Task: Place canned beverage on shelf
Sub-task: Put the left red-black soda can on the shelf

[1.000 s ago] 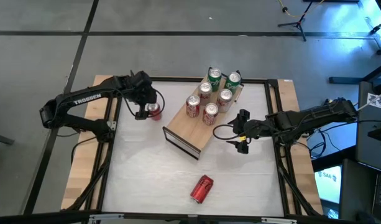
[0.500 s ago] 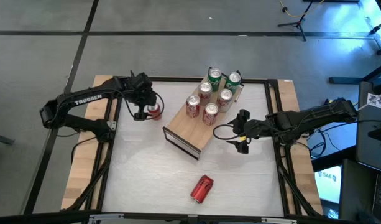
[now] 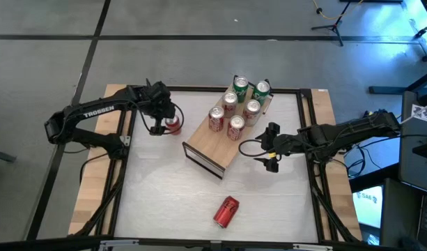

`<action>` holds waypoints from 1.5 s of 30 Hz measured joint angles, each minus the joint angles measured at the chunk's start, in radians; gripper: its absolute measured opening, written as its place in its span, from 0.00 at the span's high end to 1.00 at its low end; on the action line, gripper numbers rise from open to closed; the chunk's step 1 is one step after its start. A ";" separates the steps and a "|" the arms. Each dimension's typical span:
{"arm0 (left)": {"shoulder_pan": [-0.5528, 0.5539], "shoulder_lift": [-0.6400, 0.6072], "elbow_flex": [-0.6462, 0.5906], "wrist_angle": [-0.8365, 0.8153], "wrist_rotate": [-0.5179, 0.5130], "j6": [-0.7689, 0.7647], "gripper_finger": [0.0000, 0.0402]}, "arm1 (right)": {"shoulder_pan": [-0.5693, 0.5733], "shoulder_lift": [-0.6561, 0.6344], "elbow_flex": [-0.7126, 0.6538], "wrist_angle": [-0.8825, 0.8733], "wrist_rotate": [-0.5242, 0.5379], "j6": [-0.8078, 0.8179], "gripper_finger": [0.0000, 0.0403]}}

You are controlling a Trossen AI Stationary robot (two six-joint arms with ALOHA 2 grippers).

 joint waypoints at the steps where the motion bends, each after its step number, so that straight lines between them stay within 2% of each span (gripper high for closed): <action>1: 0.000 0.000 0.000 0.000 0.000 0.003 0.02 | 0.000 0.000 0.000 0.000 0.000 0.000 0.04; 9: 0.036 0.019 -0.001 0.004 0.009 0.006 0.02 | 0.000 0.000 0.000 0.000 0.000 0.000 0.04; 28: 0.046 0.170 -0.002 0.025 0.005 0.000 0.02 | 0.000 0.000 0.000 0.000 0.000 0.000 0.04; 37: 0.044 0.170 -0.002 0.024 -0.088 -0.029 0.02 | 0.000 0.000 0.000 0.000 0.001 0.000 0.04; 45: 0.044 0.170 -0.002 0.027 -0.093 -0.029 0.02 | 0.000 0.000 0.000 0.000 0.001 0.000 0.04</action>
